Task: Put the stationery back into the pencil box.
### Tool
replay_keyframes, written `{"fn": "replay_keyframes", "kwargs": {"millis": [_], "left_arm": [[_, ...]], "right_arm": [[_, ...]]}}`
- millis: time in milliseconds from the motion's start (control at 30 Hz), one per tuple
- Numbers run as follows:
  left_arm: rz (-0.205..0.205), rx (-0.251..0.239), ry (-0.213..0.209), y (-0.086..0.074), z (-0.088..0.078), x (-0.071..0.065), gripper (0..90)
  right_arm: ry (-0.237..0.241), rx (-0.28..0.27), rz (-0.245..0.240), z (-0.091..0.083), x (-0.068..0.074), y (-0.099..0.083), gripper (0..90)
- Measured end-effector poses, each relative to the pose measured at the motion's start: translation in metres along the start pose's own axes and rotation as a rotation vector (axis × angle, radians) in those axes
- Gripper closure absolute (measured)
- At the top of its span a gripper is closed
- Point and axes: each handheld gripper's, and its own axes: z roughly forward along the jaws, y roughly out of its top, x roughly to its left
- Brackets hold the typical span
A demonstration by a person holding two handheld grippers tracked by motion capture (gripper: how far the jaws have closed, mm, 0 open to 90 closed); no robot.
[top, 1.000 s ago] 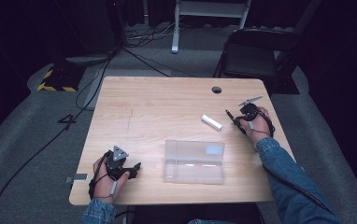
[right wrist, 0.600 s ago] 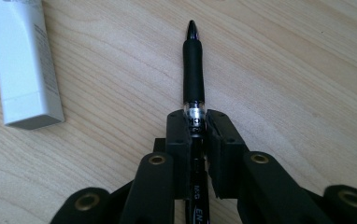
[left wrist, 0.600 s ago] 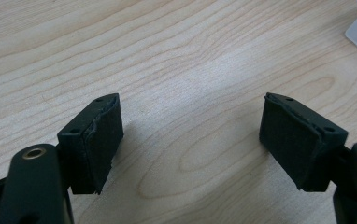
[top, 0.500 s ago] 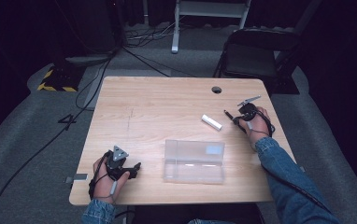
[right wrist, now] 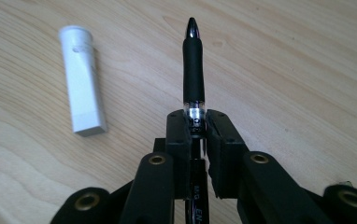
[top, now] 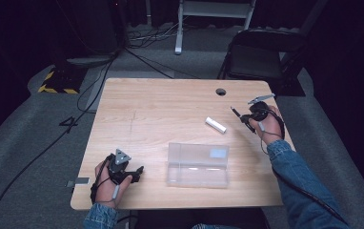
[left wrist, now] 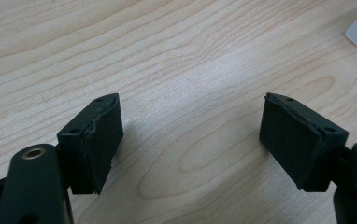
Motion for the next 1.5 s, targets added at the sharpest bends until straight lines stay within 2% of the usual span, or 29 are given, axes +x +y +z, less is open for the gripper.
{"fn": "replay_keyframes", "kwargs": {"millis": [200,433,700,833,1000,1500], "left_arm": [[-0.001,-0.001,0.001,0.0,0.0,0.0,21.8],[0.001,-0.002,-0.001,0.0,0.0,0.0,21.7],[0.001,-0.002,0.0,0.0,0.0,0.0,21.6],[0.0,-0.002,0.0,0.0,0.0,0.0,21.6],[-0.001,-0.003,-0.001,0.0,0.0,0.0,21.6],[-0.003,-0.002,-0.004,0.0,0.0,0.0,21.6]], "right_arm": [[0.031,-0.079,0.002,-0.024,0.008,0.001,79.7],[0.068,-0.133,-0.01,-0.048,0.021,-0.002,79.7],[0.16,-0.225,-0.024,-0.074,0.048,-0.011,79.7],[0.206,-0.255,-0.056,-0.084,0.066,-0.017,79.7],[0.247,-0.256,-0.104,-0.09,0.083,-0.023,79.6],[0.324,-0.236,-0.206,-0.097,0.116,-0.022,79.6]]}}
